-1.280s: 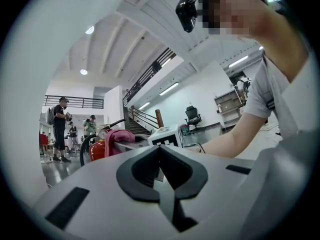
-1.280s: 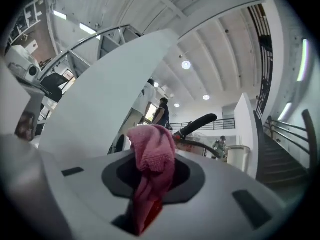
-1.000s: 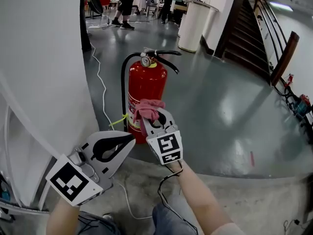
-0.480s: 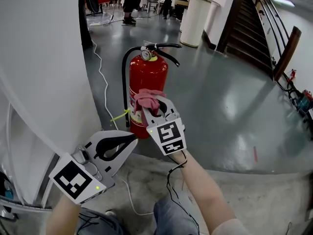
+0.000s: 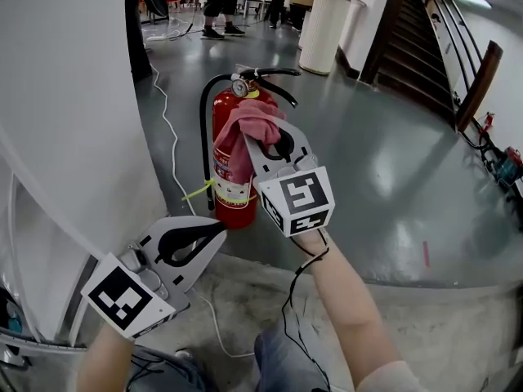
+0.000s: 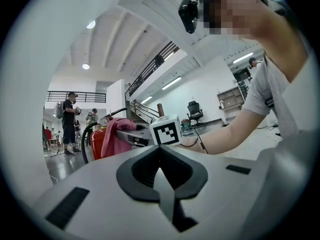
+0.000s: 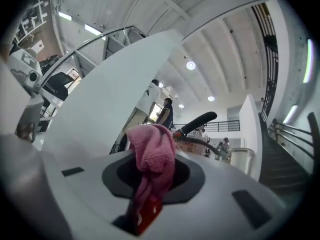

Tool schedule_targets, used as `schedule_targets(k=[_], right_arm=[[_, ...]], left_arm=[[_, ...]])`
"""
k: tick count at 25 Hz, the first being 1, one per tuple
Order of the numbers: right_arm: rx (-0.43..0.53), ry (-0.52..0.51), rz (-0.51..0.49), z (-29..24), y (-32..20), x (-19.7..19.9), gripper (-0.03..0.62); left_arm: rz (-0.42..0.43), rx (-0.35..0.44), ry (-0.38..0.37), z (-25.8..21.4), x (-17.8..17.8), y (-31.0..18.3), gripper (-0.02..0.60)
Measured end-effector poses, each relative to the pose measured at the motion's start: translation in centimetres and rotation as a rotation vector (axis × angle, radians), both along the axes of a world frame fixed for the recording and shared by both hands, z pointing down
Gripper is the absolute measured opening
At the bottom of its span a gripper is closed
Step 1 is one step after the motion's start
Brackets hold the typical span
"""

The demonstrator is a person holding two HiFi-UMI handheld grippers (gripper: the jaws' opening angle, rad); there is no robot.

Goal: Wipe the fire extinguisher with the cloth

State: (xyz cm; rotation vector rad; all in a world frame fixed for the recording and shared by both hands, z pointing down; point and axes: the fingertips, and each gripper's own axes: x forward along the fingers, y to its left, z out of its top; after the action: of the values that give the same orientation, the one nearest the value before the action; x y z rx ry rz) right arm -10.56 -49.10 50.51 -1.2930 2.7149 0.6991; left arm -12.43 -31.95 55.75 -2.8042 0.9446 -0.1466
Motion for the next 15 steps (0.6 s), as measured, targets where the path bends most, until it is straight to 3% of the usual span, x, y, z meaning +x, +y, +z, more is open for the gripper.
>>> schedule_targets(k=[7,15], right_arm=[[-0.105,0.070,-0.016,9.6,0.3,-1.2,0.079],[-0.345,0.241,-0.028,22.1,0.1,-2.2,0.078]], left_arm=[[-0.009,-0.021,-0.011,1.1,-0.2,-0.3,0.008],[-0.026,-0.026,-0.024,1.5,-0.9,-0.3,0.008]])
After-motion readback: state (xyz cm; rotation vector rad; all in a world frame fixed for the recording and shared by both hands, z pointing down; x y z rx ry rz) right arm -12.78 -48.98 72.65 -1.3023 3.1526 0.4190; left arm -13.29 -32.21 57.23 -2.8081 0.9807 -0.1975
